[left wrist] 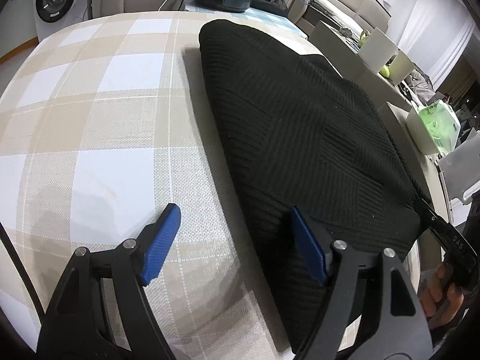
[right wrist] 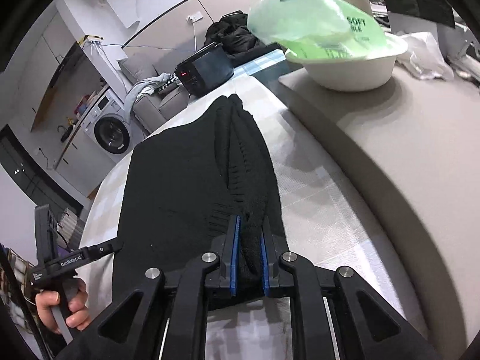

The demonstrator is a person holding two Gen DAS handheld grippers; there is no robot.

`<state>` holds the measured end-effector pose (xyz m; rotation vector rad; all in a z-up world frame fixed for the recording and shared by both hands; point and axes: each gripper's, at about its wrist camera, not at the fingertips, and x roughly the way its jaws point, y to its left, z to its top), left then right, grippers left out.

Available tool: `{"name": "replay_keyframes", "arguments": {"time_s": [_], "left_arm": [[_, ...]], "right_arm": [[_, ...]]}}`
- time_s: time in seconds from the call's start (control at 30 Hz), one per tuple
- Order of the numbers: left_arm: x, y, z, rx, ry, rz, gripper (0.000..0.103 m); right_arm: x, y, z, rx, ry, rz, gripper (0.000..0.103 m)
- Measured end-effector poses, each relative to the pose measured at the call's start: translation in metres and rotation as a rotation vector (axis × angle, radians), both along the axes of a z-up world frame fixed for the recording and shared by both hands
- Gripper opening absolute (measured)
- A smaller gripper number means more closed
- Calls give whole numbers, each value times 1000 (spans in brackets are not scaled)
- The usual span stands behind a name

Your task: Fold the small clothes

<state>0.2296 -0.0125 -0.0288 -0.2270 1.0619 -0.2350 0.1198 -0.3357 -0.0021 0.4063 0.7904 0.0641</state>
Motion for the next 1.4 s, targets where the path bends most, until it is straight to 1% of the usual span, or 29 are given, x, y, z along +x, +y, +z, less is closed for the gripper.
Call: {"name": "replay_keyframes", "arguments": {"time_s": [0.07,0.1,0.13,0.17,0.2,0.27,0.3,0.33,0.4,0.43,0.5,0.53,0.57,0.6,0.63,0.67,0.77,0.8,0.9,1.03,1.13,1.27,1.33,1.4], "left_arm": [[-1,0,0,-4,-2,0,73],[-1,0,0,-6,-5,-2,73],[-1,-1,0,-16,-8,-5,73],[0,0,0,-48,-14,-13,73],[1,1,0,-92,-21,-15,73],[5,1,-1,-141,-33,1,68],[7,2,-2,-152,-37,16,57],[9,2,-2,-141,-36,29,43],[14,3,-4,-145,-20,39,31],[16,2,-5,-145,-18,44,28],[17,-1,-4,-127,-17,39,25],[17,-3,-4,-119,-19,37,25],[17,-4,-4,-112,-22,35,25],[19,-5,-4,-112,-22,35,25],[19,-4,-4,-120,-20,37,25],[19,-2,-5,-127,-18,39,25],[21,3,-5,-135,-16,48,24],[20,7,-6,-139,-14,51,24],[16,23,-5,-145,-11,77,24],[7,62,-2,-147,-17,132,24],[-1,90,2,-137,-33,179,24],[-11,116,6,-101,-54,221,24],[-15,123,8,-97,-60,218,24],[-15,125,5,-91,-48,199,24]], "right_arm": [[3,-1,0,-18,22,19,14],[3,-2,1,-28,26,22,21],[3,-4,2,-37,26,19,32],[3,-7,4,-38,18,11,37],[5,-11,6,-30,2,-1,45],[11,-17,6,-18,-20,-3,45],[18,-19,4,-15,-12,0,45],[23,-20,3,-9,-5,-1,45],[39,-22,-5,19,21,16,44],[45,-22,-10,32,33,24,42],[54,-19,-18,35,60,46,38],[57,-17,-22,40,72,60,34],[58,-15,-24,49,76,69,33],[59,-14,-27,61,76,85,28],[59,-12,-28,63,75,96,26],[60,-10,-29,64,76,102,26],[61,-7,-32,124,93,124,25],[62,-2,-33,127,97,128,25],[63,20,-32,100,100,162,25],[66,57,-34,83,100,235,25],[71,90,-37,85,106,292,25],[73,129,-38,54,103,355,25],[73,143,-38,26,98,375,25],[72,146,-38,8,93,369,25]]}}
